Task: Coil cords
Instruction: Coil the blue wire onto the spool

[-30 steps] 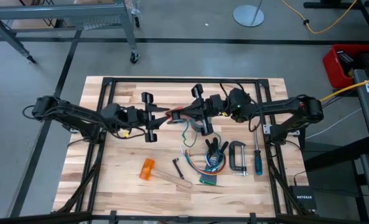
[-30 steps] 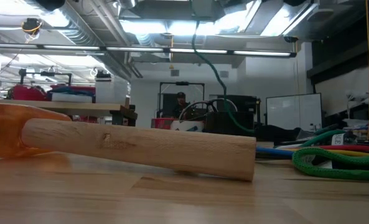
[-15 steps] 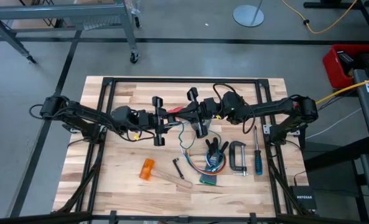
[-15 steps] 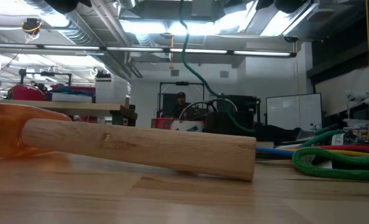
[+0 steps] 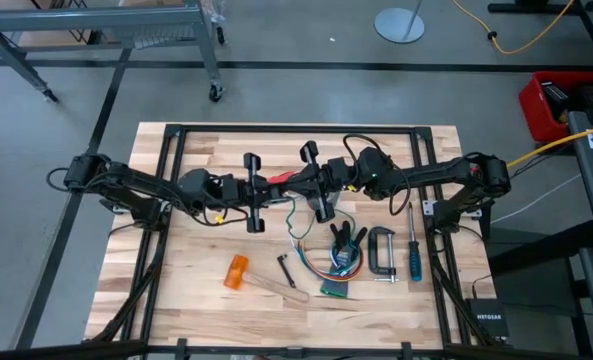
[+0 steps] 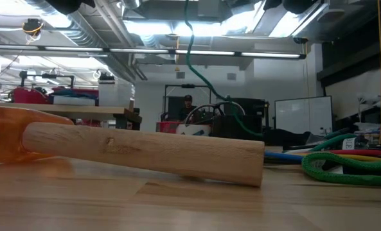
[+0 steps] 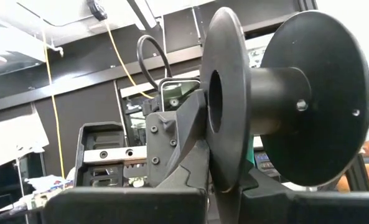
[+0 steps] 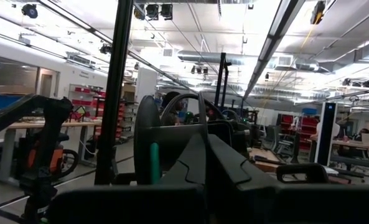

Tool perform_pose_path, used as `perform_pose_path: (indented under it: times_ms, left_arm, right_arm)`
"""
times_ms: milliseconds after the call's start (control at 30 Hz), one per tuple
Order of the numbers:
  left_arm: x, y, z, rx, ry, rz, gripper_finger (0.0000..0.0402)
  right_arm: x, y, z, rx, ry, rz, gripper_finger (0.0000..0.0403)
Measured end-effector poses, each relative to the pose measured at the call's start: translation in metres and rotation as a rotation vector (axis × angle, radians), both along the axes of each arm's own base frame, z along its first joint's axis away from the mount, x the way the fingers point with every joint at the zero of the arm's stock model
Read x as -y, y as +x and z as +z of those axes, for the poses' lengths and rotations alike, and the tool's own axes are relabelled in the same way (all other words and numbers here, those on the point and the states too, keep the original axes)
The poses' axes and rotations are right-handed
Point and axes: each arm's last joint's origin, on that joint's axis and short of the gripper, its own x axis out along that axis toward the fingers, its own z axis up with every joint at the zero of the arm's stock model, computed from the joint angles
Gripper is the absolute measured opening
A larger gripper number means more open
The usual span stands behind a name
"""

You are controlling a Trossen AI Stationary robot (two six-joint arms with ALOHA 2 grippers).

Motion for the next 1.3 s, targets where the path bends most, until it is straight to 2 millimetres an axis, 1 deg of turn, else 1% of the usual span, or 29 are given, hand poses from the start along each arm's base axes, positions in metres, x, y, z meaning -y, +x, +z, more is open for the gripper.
perform_pose_path:
  times_ms: [167, 333, 633, 867, 1133, 1300]
  left_arm:
    - [-0.001, 0.000, 0.000, -0.003, -0.040, 0.026, 0.0001]
    - [-0.001, 0.000, 0.002, 0.009, -0.037, 0.037, 0.0001]
    - [0.002, -0.002, 0.002, 0.030, -0.044, 0.031, 0.0000]
    - [0.008, -0.002, 0.002, 0.024, -0.046, 0.013, 0.0000]
    - [0.008, -0.002, 0.000, 0.006, -0.067, -0.007, 0.0000]
    - [0.009, 0.001, -0.006, -0.069, -0.103, -0.025, 0.0000]
  right_arm:
    - [0.000, -0.004, 0.005, 0.006, 0.003, -0.007, 0.0002]
    - [0.000, -0.011, 0.012, 0.009, 0.004, -0.010, 0.0001]
    - [0.000, -0.012, 0.012, -0.051, 0.013, -0.021, 0.0002]
    - [0.000, -0.013, 0.013, -0.058, 0.025, -0.009, 0.0037]
    - [-0.001, -0.013, 0.013, -0.084, 0.077, 0.034, 0.0073]
    - [-0.001, -0.016, 0.014, -0.111, 0.085, 0.040, 0.0098]
